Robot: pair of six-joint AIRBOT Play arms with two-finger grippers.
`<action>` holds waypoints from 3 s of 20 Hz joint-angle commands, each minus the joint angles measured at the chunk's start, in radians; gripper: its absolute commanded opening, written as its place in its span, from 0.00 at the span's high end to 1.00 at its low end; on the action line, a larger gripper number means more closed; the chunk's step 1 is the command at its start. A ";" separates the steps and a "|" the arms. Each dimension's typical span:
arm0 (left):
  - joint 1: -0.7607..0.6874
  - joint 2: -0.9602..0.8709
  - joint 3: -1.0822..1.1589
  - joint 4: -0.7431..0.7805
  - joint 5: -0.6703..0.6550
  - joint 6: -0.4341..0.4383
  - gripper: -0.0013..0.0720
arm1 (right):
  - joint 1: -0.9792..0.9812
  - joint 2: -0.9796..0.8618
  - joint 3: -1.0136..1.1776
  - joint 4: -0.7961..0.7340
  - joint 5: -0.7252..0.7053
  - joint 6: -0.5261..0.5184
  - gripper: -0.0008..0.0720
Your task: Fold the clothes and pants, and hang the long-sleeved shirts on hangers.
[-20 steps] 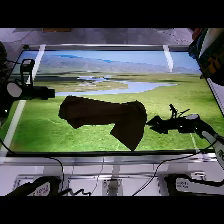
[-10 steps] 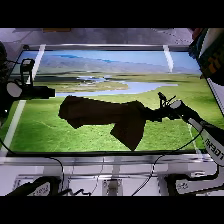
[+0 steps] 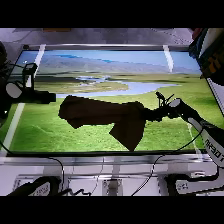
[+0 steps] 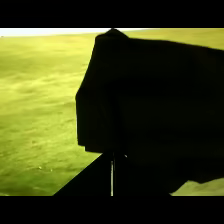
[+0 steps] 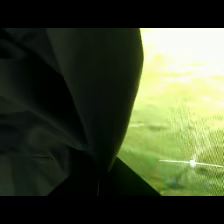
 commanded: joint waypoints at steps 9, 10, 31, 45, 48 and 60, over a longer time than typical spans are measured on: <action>0.003 0.293 -0.702 -0.297 0.236 -0.010 0.39 | 0.001 0.006 0.001 0.000 0.002 0.000 0.97; 0.002 0.264 -0.710 -0.357 0.287 -0.009 0.39 | 0.001 0.006 0.001 0.000 0.002 0.000 0.97; -0.171 -0.111 -0.562 -0.480 0.542 0.006 0.96 | -0.008 0.017 0.017 -0.008 0.047 0.000 0.97; 0.150 0.441 -0.043 -0.166 0.602 0.006 0.96 | -0.144 0.520 0.462 -0.113 0.166 -0.030 0.97; 0.151 0.573 -0.043 -0.166 0.675 0.006 0.96 | -0.144 0.656 0.519 -0.125 0.167 -0.029 0.97; 0.151 0.882 -0.050 -0.147 0.055 -0.039 0.96 | -0.144 1.079 0.546 -0.414 0.294 0.146 0.97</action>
